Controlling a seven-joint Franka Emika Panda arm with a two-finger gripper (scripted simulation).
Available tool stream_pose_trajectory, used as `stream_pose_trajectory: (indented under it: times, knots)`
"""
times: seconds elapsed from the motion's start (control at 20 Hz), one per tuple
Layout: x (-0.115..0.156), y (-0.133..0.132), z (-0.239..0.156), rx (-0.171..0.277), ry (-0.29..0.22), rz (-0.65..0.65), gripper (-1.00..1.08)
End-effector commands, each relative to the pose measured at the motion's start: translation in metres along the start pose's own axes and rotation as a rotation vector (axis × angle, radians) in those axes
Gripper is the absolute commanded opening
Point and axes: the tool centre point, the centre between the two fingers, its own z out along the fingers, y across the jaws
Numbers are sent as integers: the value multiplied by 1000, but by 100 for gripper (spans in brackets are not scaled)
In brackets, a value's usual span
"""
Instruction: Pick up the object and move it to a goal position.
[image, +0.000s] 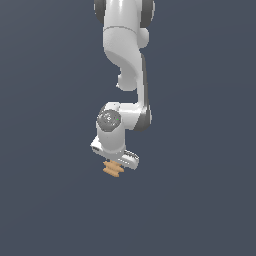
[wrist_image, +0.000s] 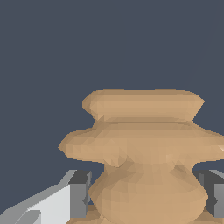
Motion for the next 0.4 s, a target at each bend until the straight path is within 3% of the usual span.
stream_pose_trajectory:
  times: [0.0,0.35]
  knots:
    - [9,6,-2,0,0,-2,-100]
    - [18,12,-3,0,0,-2,-100]
